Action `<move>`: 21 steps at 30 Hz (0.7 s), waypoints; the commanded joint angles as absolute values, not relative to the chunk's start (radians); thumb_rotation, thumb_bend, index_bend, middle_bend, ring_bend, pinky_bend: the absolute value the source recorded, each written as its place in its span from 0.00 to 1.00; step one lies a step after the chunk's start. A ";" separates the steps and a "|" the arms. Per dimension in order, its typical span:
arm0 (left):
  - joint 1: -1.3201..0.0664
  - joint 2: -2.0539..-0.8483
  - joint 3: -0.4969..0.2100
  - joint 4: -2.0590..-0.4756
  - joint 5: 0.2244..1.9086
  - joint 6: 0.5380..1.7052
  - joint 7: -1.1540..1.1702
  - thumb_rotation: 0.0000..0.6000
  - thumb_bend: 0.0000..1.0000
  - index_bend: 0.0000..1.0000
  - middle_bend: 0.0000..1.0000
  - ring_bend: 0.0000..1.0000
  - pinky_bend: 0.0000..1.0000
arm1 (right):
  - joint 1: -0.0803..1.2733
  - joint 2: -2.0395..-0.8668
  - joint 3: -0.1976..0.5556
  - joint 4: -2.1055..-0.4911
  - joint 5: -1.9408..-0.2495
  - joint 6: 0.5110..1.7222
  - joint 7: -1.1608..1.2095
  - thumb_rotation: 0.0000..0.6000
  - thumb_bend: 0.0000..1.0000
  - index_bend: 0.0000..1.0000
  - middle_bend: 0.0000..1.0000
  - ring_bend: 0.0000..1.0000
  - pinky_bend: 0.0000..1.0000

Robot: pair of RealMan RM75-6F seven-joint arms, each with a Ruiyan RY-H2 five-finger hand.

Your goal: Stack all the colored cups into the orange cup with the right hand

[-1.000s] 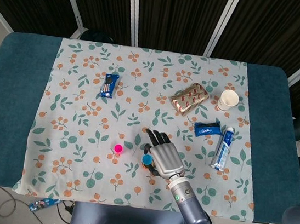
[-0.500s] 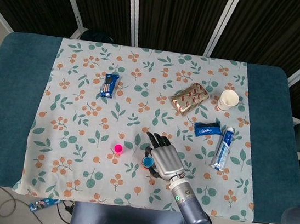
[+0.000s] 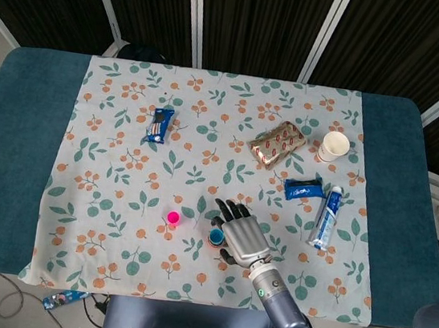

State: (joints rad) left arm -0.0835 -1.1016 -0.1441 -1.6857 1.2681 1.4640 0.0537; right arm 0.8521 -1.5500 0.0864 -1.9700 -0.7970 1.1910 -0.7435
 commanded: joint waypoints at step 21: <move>-0.084 -1.098 -0.147 -1.684 1.266 1.461 0.042 1.00 0.12 0.05 0.00 0.00 0.00 | 0.995 -1.750 0.292 -1.820 -0.667 1.193 -0.779 1.00 0.35 0.34 0.00 0.03 0.14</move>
State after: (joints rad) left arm -0.0835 -1.0981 -0.1466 -1.6836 1.2656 1.4608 0.0423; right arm 0.9760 -1.7257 0.2765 -1.8445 -0.6893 1.1967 -0.7661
